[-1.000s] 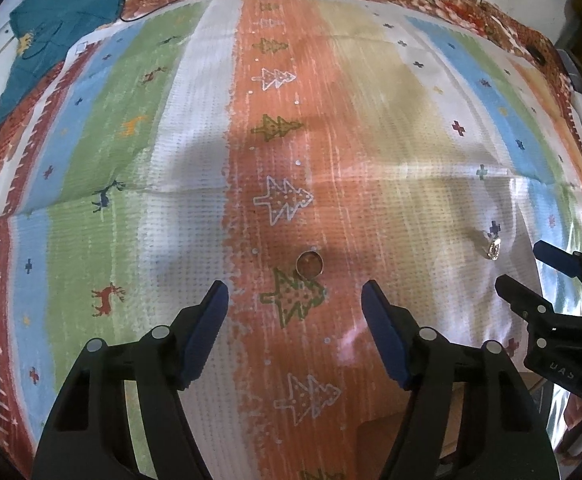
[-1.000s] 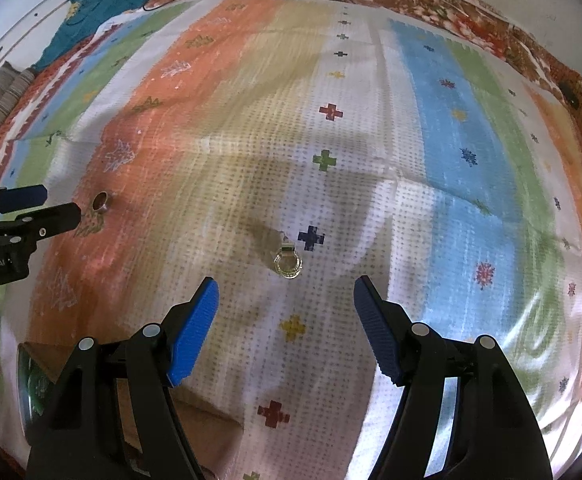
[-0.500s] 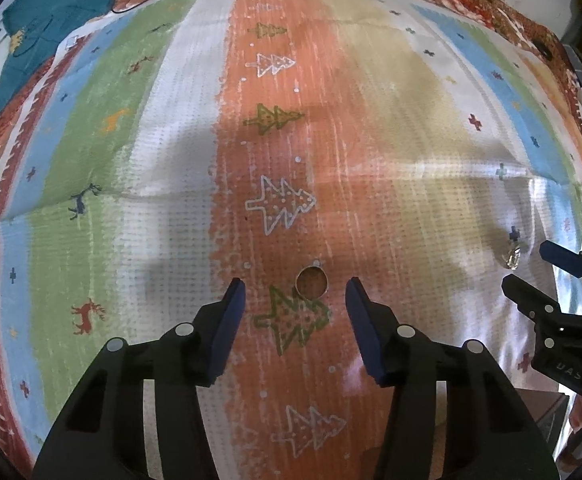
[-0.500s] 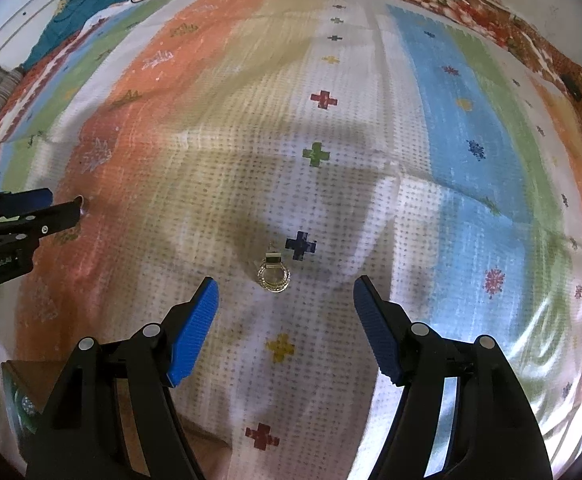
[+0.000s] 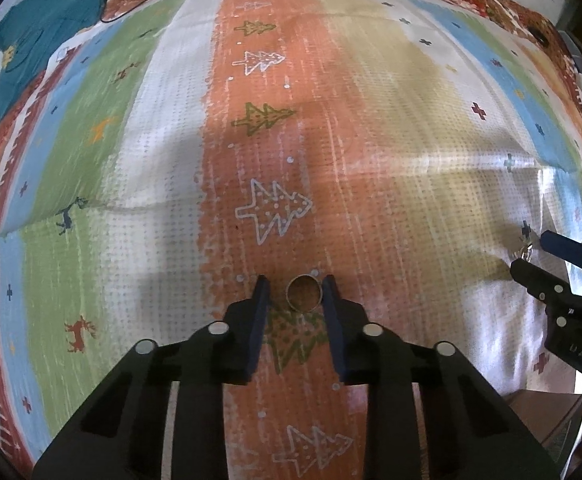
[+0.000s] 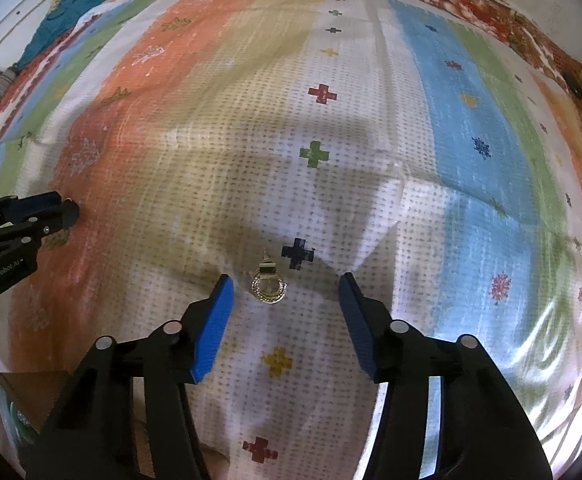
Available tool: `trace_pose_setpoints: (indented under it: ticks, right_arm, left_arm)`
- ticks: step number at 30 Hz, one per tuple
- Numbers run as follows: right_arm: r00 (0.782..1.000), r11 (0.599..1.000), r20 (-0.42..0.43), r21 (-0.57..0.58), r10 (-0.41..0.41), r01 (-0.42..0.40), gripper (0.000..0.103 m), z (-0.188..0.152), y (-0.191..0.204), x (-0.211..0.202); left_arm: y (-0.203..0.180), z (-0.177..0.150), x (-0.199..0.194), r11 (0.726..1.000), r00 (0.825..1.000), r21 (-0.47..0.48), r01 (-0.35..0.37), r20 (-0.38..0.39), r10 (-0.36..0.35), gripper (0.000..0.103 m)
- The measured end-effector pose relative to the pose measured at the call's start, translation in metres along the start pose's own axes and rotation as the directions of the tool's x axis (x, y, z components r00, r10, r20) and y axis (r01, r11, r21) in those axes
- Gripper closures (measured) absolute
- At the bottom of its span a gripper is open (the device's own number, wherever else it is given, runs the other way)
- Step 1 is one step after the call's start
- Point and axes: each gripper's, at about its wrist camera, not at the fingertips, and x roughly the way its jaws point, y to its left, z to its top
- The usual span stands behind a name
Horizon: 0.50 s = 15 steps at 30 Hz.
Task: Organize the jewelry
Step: 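Grasp the silver ring with the left tool while the right tool grasps the gold ring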
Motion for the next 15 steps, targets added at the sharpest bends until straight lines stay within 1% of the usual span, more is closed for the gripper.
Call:
trace_pose_setpoints:
  ticks: [2, 3, 5, 7, 9, 15]
  right_arm:
    - [1.000, 1.000, 0.000, -0.004, -0.006, 0.006, 0.059, 0.000, 0.000, 0.000]
    - [1.000, 1.000, 0.001, -0.004, -0.005, 0.005, 0.064, 0.000, 0.000, 0.000]
    - [1.000, 1.000, 0.001, -0.006, -0.009, 0.009, 0.069, -0.001, 0.000, 0.000]
    - [1.000, 1.000, 0.002, -0.008, -0.010, 0.010, 0.078, -0.001, 0.001, -0.001]
    - [1.000, 1.000, 0.009, -0.004, -0.001, 0.001, 0.085, -0.001, 0.001, -0.002]
    - [1.000, 1.000, 0.023, -0.009, 0.011, -0.010, 0.086, -0.006, -0.001, -0.005]
  left_arm:
    - [-0.001, 0.000, 0.000, 1.000, 1.000, 0.005, -0.002, 0.002, 0.002, 0.082]
    - [-0.001, -0.001, 0.000, 1.000, 1.000, 0.008, -0.003, 0.002, 0.003, 0.085]
    - [-0.001, 0.000, 0.000, 1.000, 1.000, 0.012, -0.004, 0.003, 0.003, 0.085]
    - [0.000, -0.001, 0.000, 1.000, 1.000, 0.010, 0.000, 0.001, 0.000, 0.085]
    - [0.000, -0.001, -0.002, 1.000, 1.000, 0.007, 0.004, -0.002, -0.004, 0.085]
    - [-0.008, -0.003, -0.011, 1.000, 1.000, 0.019, 0.009, 0.005, -0.009, 0.085]
